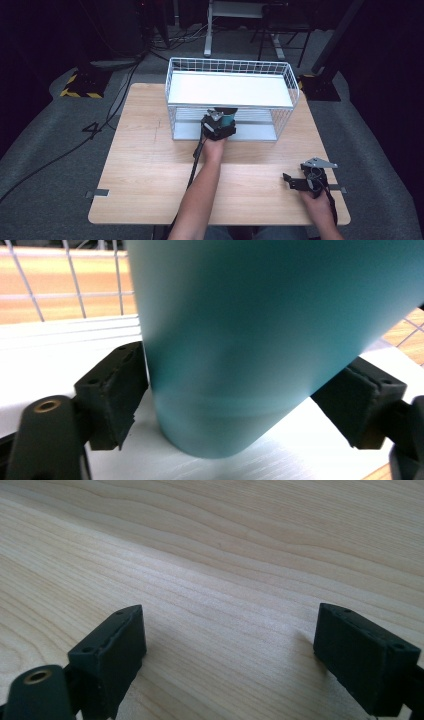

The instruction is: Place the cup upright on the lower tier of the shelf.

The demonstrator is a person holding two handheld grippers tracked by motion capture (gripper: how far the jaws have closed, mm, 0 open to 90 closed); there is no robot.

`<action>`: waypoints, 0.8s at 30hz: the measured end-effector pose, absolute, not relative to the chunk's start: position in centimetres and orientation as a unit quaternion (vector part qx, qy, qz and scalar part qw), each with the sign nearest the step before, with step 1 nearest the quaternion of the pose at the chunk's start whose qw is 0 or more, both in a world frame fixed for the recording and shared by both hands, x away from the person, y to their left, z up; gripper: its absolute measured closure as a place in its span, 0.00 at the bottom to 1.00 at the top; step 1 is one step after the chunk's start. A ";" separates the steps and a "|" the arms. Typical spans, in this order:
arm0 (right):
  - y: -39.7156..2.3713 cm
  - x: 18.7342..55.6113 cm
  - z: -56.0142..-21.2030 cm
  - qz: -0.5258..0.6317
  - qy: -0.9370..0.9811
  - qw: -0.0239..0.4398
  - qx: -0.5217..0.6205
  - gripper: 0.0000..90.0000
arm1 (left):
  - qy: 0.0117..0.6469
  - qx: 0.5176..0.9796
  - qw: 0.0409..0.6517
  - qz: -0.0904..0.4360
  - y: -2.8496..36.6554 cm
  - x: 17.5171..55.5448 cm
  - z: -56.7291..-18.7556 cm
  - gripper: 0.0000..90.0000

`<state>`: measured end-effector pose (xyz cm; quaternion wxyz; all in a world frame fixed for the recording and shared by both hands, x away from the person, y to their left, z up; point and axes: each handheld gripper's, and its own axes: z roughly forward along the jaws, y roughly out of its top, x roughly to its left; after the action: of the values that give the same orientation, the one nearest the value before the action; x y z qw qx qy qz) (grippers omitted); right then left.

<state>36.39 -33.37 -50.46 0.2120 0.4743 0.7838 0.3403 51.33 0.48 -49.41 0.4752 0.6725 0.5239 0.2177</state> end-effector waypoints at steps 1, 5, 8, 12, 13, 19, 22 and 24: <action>-33.4 36.4 -50.5 0.340 0.784 0.212 0.474 0.15 | 0.521 0.673 0.477 0.219 0.5 51.3 -49.4 0.17; -33.4 36.4 -50.5 0.340 0.784 0.212 0.474 0.15 | 0.519 0.670 0.485 0.218 0.5 51.1 -49.0 0.15; -33.4 36.4 -50.5 0.340 0.784 0.212 0.474 0.15 | 0.519 0.663 0.493 0.219 0.4 51.0 -48.7 0.13; -33.4 36.4 -50.5 0.340 0.784 0.212 0.474 0.15 | 0.515 0.668 0.491 0.219 0.7 50.7 -48.3 0.11; -33.4 36.4 -50.5 0.340 0.784 0.212 0.474 0.15 | 0.506 0.677 0.488 0.219 0.9 50.6 -48.2 0.11; -33.3 36.4 -50.5 0.340 0.784 0.212 0.474 0.15 | 0.508 0.674 0.494 0.209 1.8 49.2 -47.6 0.11; -33.3 36.4 -50.5 0.341 0.784 0.212 0.473 0.15 | 0.499 0.680 0.493 0.213 2.3 48.4 -47.1 0.11; -33.3 36.5 -50.5 0.341 0.785 0.212 0.473 0.15 | 0.496 0.680 0.496 0.214 2.8 47.7 -46.7 0.11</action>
<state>36.45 -33.32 -50.47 0.2118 0.4725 0.7846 0.3409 47.75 2.77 -46.69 0.4960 0.6799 0.4958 0.2141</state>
